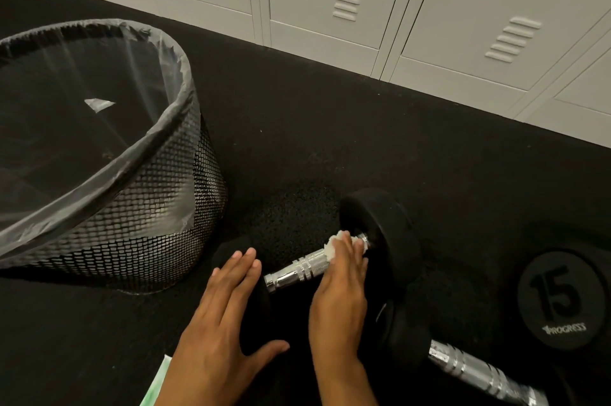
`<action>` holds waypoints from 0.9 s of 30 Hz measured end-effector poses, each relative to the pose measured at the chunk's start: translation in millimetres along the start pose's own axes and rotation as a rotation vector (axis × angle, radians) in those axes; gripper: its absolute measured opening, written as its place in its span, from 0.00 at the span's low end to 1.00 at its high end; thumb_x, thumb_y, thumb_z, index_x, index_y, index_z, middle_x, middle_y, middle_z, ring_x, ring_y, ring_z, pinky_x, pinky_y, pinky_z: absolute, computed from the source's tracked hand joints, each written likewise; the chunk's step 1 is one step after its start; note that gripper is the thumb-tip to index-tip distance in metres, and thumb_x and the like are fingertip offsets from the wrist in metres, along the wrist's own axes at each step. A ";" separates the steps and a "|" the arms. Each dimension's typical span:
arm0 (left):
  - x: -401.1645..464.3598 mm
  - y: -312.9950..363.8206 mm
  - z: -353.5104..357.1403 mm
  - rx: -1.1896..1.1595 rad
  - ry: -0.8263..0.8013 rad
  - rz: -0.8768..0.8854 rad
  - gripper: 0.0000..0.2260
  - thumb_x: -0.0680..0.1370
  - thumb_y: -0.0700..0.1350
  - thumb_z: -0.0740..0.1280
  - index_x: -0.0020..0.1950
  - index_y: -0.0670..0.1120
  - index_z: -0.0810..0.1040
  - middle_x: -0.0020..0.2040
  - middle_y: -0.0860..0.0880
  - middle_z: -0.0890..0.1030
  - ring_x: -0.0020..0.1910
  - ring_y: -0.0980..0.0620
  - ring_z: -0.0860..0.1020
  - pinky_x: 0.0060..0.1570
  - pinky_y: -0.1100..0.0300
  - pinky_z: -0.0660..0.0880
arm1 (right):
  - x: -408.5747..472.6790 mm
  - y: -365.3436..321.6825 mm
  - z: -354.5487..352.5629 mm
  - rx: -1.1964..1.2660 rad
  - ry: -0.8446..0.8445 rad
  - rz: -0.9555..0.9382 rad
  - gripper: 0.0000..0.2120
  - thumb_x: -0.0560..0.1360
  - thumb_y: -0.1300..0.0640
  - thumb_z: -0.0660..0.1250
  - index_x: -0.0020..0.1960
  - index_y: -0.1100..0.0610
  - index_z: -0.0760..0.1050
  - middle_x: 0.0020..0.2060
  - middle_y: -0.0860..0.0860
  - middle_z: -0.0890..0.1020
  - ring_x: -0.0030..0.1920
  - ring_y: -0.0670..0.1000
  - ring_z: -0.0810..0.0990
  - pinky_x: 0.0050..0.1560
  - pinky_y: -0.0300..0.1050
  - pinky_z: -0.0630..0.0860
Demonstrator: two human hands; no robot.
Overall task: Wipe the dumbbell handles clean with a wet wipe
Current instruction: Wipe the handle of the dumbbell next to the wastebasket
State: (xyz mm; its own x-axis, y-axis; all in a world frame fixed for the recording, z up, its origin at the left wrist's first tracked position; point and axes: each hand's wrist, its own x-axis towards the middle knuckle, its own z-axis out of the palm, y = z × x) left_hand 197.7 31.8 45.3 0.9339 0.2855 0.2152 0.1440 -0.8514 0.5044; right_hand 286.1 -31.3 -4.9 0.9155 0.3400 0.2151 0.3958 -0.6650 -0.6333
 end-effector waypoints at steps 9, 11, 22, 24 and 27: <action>-1.2 -1.0 0.6 0.002 0.009 0.016 0.41 0.66 0.64 0.66 0.71 0.42 0.62 0.72 0.48 0.63 0.72 0.49 0.61 0.71 0.54 0.55 | 24.7 66.5 -59.9 -0.156 -0.098 -0.166 0.21 0.77 0.52 0.51 0.64 0.59 0.73 0.64 0.53 0.74 0.69 0.47 0.61 0.69 0.43 0.59; -0.4 -1.0 0.4 0.004 0.009 0.020 0.41 0.66 0.64 0.66 0.71 0.42 0.62 0.72 0.48 0.63 0.72 0.49 0.61 0.71 0.54 0.55 | 29.5 55.2 -55.6 -0.165 -0.066 -0.129 0.21 0.76 0.53 0.51 0.58 0.60 0.77 0.59 0.55 0.78 0.67 0.50 0.67 0.64 0.46 0.66; 0.2 0.0 0.0 0.014 0.003 0.012 0.40 0.66 0.64 0.65 0.70 0.42 0.63 0.72 0.48 0.64 0.72 0.49 0.61 0.72 0.57 0.53 | 37.7 45.2 -57.4 -0.404 -0.108 -0.180 0.21 0.58 0.70 0.77 0.50 0.64 0.80 0.50 0.60 0.82 0.55 0.58 0.80 0.52 0.51 0.76; -0.3 0.5 -0.2 0.010 -0.005 0.009 0.41 0.66 0.64 0.65 0.70 0.42 0.63 0.72 0.47 0.64 0.72 0.50 0.61 0.72 0.58 0.52 | 34.8 43.9 -55.8 -0.383 -0.108 -0.204 0.21 0.58 0.71 0.77 0.51 0.65 0.80 0.50 0.60 0.82 0.55 0.58 0.79 0.53 0.52 0.76; -0.2 0.2 -1.1 -0.006 -0.010 0.009 0.41 0.66 0.64 0.65 0.71 0.43 0.62 0.73 0.48 0.63 0.73 0.49 0.60 0.72 0.57 0.53 | 28.2 52.7 -66.8 -0.375 -0.128 -0.233 0.25 0.60 0.71 0.76 0.56 0.65 0.78 0.54 0.60 0.81 0.58 0.58 0.77 0.56 0.53 0.74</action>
State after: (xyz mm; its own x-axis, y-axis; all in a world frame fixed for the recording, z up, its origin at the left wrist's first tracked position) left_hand 197.2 32.0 46.2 0.9383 0.2734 0.2117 0.1337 -0.8514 0.5073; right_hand 337.7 -101.2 17.5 0.7922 0.5725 0.2114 0.6102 -0.7480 -0.2608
